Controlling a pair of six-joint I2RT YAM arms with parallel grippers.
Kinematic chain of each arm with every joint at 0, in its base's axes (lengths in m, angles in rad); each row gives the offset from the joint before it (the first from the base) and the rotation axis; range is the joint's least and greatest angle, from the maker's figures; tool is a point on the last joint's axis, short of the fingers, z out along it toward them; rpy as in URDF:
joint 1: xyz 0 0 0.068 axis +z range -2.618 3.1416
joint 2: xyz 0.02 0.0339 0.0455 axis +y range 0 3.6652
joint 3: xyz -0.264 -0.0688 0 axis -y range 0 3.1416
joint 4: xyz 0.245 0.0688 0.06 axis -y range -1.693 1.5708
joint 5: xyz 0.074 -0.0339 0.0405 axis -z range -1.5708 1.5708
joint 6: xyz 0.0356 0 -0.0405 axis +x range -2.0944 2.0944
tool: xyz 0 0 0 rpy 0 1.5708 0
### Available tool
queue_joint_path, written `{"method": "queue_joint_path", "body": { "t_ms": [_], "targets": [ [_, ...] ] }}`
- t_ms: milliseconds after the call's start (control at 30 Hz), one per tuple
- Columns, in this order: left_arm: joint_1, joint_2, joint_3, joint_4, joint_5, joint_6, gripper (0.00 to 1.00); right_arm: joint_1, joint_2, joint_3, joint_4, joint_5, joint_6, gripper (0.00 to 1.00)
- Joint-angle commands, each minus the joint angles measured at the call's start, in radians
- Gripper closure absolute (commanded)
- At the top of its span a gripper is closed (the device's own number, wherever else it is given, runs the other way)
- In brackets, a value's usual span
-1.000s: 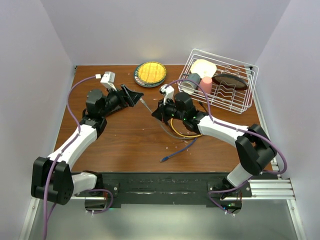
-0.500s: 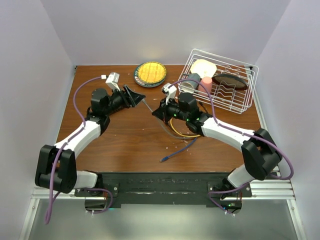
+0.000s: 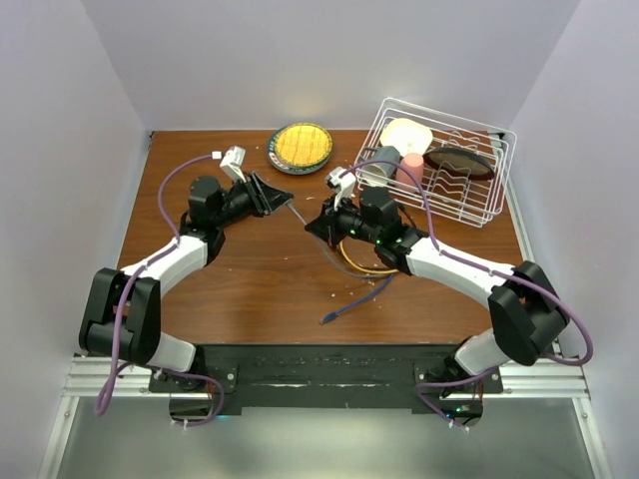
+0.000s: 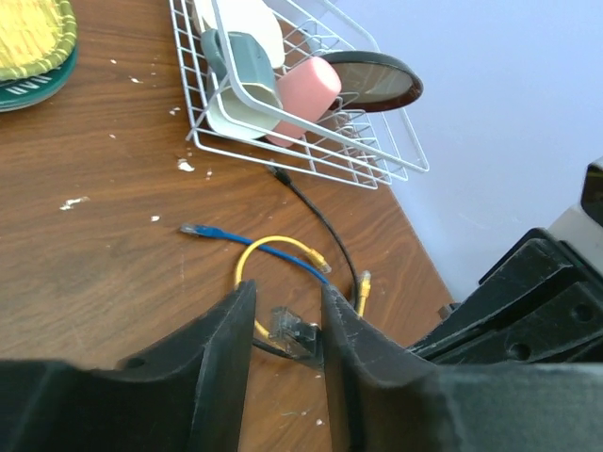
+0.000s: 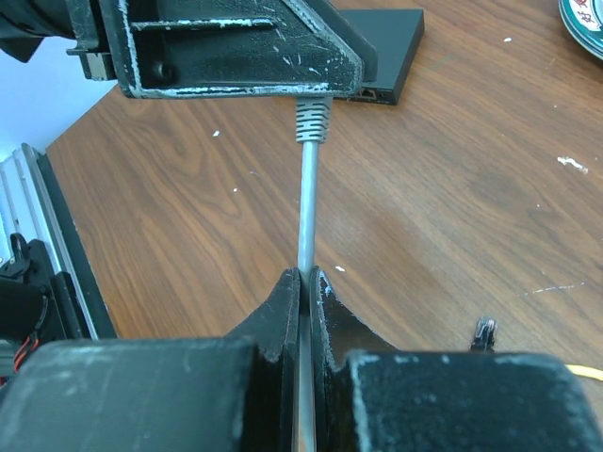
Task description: Insert the plug into the switch port
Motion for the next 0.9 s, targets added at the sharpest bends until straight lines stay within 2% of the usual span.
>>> {"method": "queue_joint_path", "body": {
  "t_ms": [0,67,133,167,300,367,500,700,867],
  "targets": [
    [0.002,-0.002,0.012,0.078,0.045,-0.026,0.84,0.002,-0.03,0.015,0.048,-0.026,0.012,1.0],
    [0.002,-0.001,0.014,0.083,0.051,-0.032,1.0,0.004,-0.022,0.015,0.05,-0.027,0.018,1.0],
    [0.002,-0.012,0.009,0.086,0.046,-0.04,1.0,0.004,-0.013,0.015,0.056,-0.02,0.03,0.94],
    [0.001,-0.018,0.005,0.083,0.04,-0.041,1.0,0.004,-0.011,0.019,0.056,-0.003,0.036,0.8],
    [-0.009,-0.064,0.006,-0.041,-0.087,-0.044,1.0,0.005,-0.011,0.045,0.068,0.043,0.053,0.45],
    [-0.019,-0.093,0.02,-0.093,-0.133,-0.037,1.0,0.01,0.0,0.077,0.057,0.065,0.047,0.39],
    [-0.027,-0.133,0.034,-0.161,-0.196,-0.037,1.0,0.026,0.049,0.144,0.042,0.091,0.036,0.37],
    [-0.027,-0.139,0.038,-0.169,-0.188,-0.047,1.0,0.071,0.139,0.214,0.043,0.132,0.026,0.39],
    [-0.027,-0.145,0.038,-0.161,-0.181,-0.055,1.0,0.085,0.181,0.227,0.034,0.168,0.02,0.53]
  ]
}}
